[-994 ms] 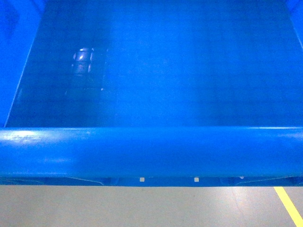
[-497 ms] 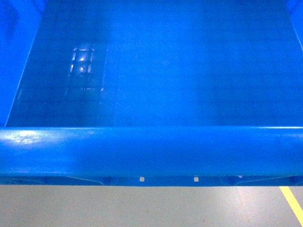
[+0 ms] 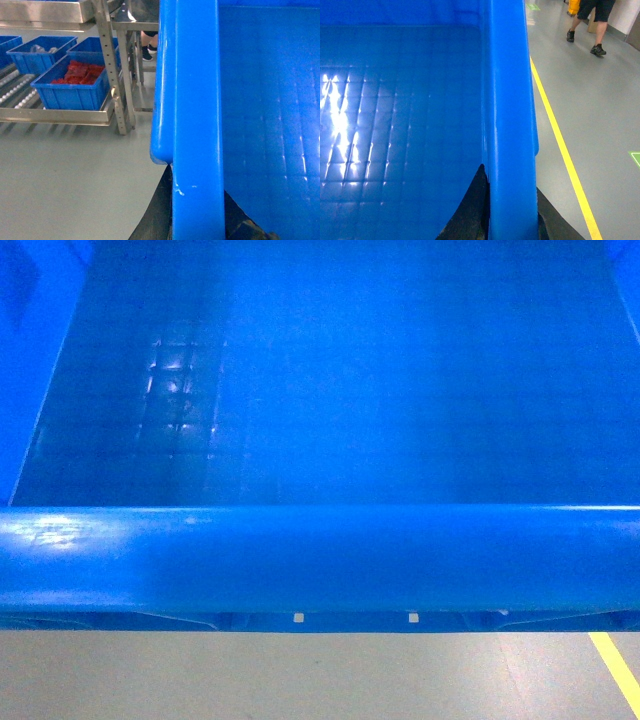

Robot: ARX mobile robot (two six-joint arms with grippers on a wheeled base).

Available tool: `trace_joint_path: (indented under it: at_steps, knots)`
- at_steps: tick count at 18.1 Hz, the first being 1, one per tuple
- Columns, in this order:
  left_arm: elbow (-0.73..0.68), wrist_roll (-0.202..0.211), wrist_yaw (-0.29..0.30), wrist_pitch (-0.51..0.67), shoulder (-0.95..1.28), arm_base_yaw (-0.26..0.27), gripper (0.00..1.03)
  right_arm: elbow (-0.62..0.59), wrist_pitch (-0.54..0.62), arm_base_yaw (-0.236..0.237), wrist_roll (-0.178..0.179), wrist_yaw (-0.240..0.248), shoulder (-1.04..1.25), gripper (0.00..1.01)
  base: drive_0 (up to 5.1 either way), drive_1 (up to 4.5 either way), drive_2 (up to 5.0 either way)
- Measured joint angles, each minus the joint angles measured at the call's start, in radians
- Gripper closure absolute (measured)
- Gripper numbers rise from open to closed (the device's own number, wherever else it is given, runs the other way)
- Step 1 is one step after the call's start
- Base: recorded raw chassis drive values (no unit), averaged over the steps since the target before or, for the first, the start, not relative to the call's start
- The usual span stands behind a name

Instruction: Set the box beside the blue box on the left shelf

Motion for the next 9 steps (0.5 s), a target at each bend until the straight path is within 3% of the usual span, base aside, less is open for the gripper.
trace_joint_path:
  at_steps: [9]
  knots:
    - [0.0,0.0,0.0,-0.001,0.0,0.0,0.96,0.0,0.0,0.0,0.0,0.0,-0.002,0.92,-0.1,3.96,-4.1]
